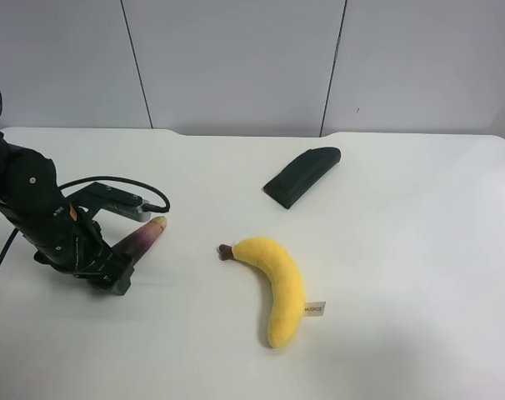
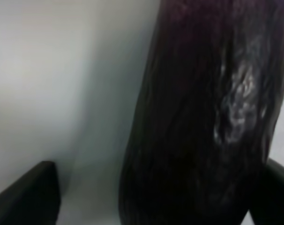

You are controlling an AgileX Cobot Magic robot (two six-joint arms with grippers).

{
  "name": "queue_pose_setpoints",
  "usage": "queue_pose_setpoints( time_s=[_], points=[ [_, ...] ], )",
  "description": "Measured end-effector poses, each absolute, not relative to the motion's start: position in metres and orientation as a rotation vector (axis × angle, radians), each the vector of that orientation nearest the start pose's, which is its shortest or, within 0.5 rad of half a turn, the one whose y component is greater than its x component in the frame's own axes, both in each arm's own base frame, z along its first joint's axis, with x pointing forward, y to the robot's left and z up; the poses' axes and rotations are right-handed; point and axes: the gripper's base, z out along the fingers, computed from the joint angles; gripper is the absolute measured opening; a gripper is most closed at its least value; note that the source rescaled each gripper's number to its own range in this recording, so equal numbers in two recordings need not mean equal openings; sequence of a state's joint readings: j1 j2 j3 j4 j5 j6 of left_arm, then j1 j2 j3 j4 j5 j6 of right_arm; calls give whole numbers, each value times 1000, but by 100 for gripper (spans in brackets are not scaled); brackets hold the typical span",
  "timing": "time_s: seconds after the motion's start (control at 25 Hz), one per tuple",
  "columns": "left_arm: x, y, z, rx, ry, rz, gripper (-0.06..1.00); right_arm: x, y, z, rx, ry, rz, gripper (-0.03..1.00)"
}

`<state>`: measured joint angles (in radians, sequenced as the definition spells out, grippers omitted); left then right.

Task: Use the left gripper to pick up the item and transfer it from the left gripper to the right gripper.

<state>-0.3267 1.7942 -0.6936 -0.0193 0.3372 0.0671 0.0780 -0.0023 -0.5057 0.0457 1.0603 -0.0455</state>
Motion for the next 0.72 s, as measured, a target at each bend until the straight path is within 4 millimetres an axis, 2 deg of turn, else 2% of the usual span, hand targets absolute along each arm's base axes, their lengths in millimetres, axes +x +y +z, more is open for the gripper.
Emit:
queue_pose_setpoints(
  time_s=[0.04,0.16,0.2,0.6,0.72],
  points=[
    [257,-88,100,547,2872,-54,43,-6,3,279,-128,2032,75,100],
    [257,-88,100,545,2873,-55,4,-6,3,279,-128,2032,75,100],
    [257,-88,100,545,2873,-55,0,-6,3,279,-128,2032,75,100],
    [257,-88,100,545,2871,-55,0,-6,3,279,-128,2032,75,100],
    [256,-87,110,541,2850,-59,0,-6,3,279,-128,2032,75,100]
  ],
)
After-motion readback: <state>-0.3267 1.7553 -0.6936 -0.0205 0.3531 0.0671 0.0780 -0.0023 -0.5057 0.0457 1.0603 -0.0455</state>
